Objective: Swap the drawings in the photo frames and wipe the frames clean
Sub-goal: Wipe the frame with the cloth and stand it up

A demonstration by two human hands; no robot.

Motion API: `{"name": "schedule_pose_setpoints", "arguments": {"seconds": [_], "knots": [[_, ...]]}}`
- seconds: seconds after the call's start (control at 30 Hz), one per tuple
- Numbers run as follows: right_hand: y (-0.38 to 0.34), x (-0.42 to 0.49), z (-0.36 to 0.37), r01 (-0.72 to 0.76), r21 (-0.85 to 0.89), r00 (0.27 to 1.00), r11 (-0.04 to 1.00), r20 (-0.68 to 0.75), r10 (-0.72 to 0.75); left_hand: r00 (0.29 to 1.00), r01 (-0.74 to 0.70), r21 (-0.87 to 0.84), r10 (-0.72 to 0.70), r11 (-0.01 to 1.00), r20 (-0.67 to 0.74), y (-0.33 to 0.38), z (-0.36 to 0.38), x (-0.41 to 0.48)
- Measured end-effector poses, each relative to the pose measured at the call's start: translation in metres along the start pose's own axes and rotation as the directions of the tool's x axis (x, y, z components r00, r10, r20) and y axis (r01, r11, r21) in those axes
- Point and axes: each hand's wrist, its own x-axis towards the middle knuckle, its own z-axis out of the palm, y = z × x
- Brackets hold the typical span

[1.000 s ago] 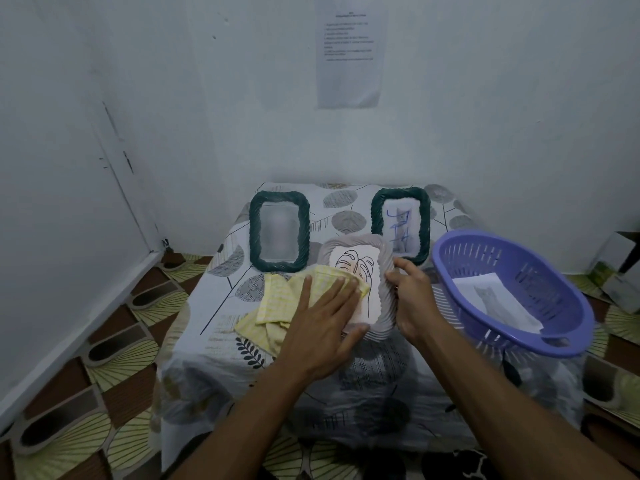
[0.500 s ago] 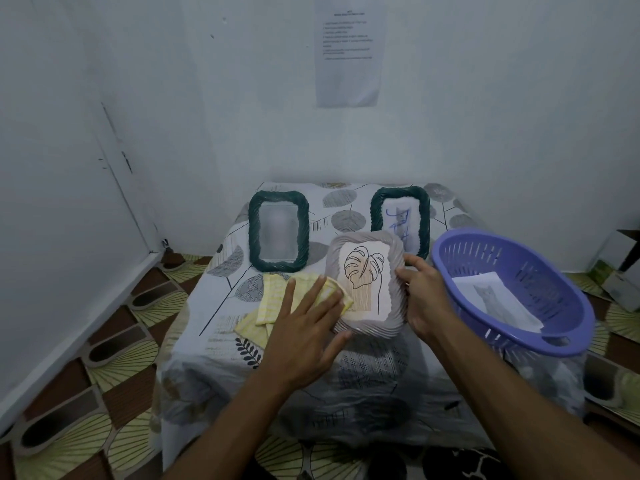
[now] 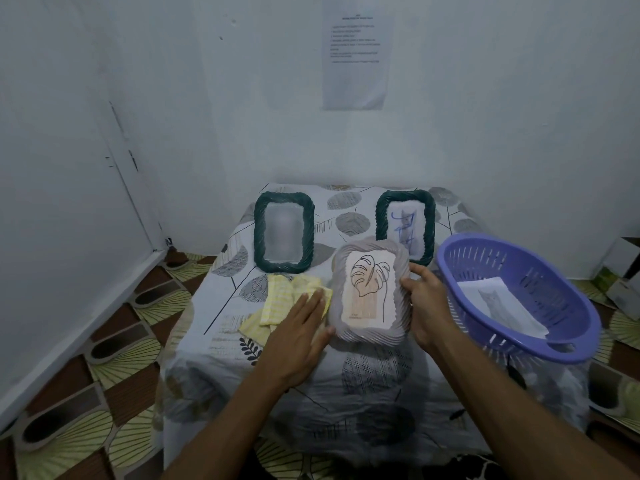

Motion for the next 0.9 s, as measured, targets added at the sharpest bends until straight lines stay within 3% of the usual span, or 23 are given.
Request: {"name": "schedule_pose_setpoints", "arguments": {"seconds": [0.17, 0.37, 0.57, 0.77, 0.9], "knots": [[-0.002, 0.0, -0.012, 0.008, 0.036, 1.0, 0.999, -0.016, -0.007, 0.98, 0.159, 0.217, -0.181, 0.963, 0.085, -0.02, 0.008, 0.011], [0.004, -0.004, -0.01, -0.017, 0.07, 1.0, 0.997, 0.004, 0.017, 0.973, 0.198, 0.219, -0.218, 0.956, 0.071, -0.036, 0.004, 0.011], [0.006, -0.008, 0.003, -0.034, 0.097, 0.998, 0.995, 0.053, 0.029, 0.938, 0.332, 0.247, -0.346, 0.91, 0.01, -0.071, -0.015, -0.017], [0.007, -0.013, 0.018, -0.016, 0.109, 0.996, 0.994, 0.084, 0.007, 0.937, 0.331, 0.205, -0.347, 0.921, 0.047, -0.081, -0.031, -0.023], [0.004, -0.016, 0.022, -0.002, 0.133, 0.993, 0.991, 0.119, -0.014, 0.949, 0.268, 0.12, -0.24, 0.956, -0.204, -0.068, -0.036, -0.009]]}}
